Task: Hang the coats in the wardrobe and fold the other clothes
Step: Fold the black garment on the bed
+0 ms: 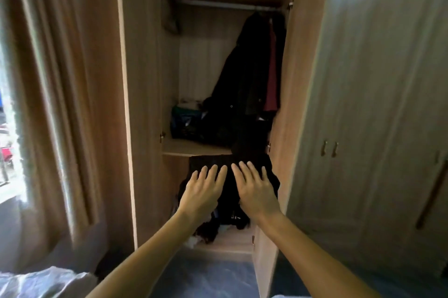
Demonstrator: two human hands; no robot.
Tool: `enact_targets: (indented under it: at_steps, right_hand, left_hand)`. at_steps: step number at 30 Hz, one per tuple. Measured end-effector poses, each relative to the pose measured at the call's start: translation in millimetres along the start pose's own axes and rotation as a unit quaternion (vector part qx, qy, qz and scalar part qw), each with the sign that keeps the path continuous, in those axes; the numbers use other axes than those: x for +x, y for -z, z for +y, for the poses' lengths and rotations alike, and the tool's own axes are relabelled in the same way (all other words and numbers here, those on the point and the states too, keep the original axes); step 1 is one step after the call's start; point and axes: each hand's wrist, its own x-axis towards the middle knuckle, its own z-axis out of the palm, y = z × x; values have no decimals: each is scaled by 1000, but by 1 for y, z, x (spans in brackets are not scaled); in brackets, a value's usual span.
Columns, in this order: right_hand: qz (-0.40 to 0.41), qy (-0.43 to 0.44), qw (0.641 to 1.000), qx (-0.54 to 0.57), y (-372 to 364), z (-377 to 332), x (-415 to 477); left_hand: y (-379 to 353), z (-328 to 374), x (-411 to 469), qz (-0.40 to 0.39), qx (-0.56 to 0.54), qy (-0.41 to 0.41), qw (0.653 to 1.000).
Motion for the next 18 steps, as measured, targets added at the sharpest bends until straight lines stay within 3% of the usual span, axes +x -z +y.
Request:
enact_targets:
  at_steps: [8,18]
  right_hand:
    - [-25,-12,1000,1,-81,-17,93]
    - [-19,16,999,30,-195,42,189]
  left_hand:
    - [-77,-81,69,-1,-20,-7,1000]
    - [-178,-106,181,1,-23,12,1000]
